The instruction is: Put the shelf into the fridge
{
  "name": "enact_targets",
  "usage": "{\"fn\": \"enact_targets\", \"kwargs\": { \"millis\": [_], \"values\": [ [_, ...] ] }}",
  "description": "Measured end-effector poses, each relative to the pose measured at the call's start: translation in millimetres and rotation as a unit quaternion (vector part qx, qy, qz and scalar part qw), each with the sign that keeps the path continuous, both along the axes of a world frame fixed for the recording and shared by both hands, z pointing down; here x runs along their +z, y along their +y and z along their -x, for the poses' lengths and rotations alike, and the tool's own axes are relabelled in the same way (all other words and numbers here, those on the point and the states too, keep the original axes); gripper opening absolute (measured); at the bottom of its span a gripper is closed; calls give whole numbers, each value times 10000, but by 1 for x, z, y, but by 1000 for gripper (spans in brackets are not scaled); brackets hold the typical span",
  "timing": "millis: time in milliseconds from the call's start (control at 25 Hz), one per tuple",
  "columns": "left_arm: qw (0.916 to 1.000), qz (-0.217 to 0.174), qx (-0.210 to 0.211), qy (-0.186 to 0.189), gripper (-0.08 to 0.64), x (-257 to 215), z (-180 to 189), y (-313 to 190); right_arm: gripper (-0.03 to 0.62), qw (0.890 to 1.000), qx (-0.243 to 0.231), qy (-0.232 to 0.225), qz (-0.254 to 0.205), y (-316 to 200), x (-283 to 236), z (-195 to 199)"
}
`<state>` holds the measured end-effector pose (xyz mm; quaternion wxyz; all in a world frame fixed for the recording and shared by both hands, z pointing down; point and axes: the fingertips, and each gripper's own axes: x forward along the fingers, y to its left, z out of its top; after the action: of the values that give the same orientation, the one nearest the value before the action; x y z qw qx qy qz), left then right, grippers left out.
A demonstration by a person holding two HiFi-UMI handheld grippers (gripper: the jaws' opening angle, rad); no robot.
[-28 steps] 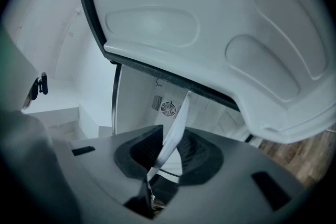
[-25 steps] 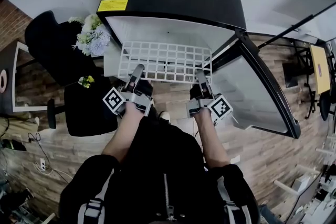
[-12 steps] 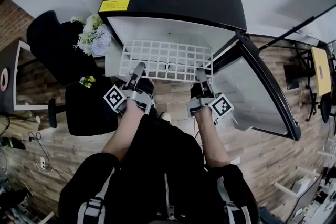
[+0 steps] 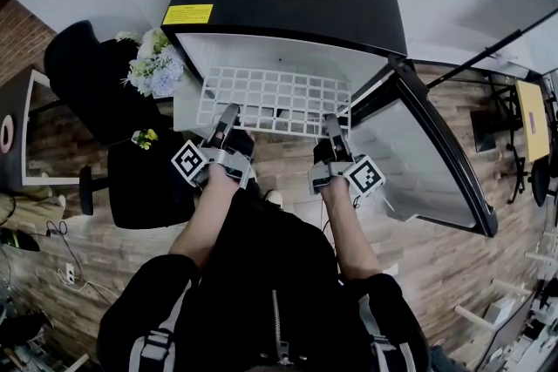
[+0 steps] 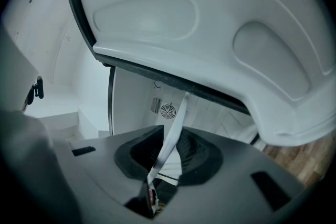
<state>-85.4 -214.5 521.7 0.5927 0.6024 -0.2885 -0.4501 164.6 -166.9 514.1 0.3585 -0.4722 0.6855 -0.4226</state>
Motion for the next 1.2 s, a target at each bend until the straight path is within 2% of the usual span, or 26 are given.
{"fn": "enact_targets", "kwargs": {
  "millis": [1200],
  "values": [
    [9999, 15, 138, -30, 40, 5, -9, -40, 64, 9995, 306, -19, 123, -40, 7, -11]
  ]
}}
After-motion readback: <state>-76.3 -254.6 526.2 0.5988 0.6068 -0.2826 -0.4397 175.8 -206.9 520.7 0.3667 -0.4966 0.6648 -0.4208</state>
